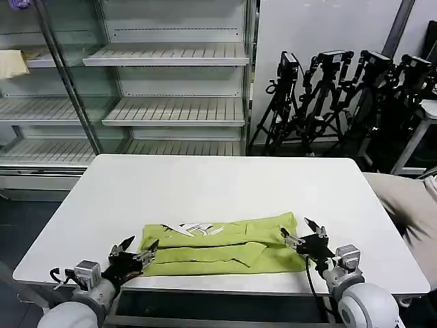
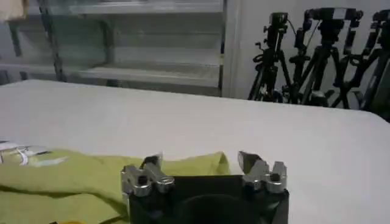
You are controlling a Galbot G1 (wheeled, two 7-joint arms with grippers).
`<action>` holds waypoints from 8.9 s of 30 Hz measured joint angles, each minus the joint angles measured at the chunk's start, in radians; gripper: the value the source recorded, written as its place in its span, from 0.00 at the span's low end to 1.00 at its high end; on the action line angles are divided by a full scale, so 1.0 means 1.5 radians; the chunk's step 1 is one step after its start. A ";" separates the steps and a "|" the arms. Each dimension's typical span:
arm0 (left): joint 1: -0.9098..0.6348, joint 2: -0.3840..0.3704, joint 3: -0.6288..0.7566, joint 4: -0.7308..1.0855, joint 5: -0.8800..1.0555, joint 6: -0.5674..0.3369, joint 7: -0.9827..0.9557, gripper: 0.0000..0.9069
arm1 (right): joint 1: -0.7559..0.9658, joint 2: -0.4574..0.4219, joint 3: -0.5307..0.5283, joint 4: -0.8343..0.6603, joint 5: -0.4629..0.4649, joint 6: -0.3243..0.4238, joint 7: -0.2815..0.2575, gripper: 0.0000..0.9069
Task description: Fold and organize the clothes.
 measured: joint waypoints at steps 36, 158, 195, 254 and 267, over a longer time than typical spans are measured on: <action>-0.016 -0.070 0.047 0.033 -0.069 -0.007 -0.113 0.01 | -0.024 0.028 0.003 -0.003 -0.023 0.016 -0.003 1.00; -0.048 0.056 -0.126 0.172 -0.119 0.001 -0.076 0.01 | -0.051 0.058 0.005 -0.010 -0.062 0.047 -0.002 1.00; -0.049 0.130 -0.218 0.151 0.150 -0.037 0.044 0.00 | -0.063 0.058 0.012 -0.001 -0.067 0.048 -0.003 1.00; -0.135 -0.024 0.155 -0.010 0.244 -0.049 0.062 1.00 | -0.089 0.064 0.022 0.010 -0.089 0.050 -0.007 1.00; -0.113 0.030 0.010 0.009 0.160 -0.062 0.044 1.00 | -0.094 0.065 0.026 0.011 -0.088 0.059 -0.010 1.00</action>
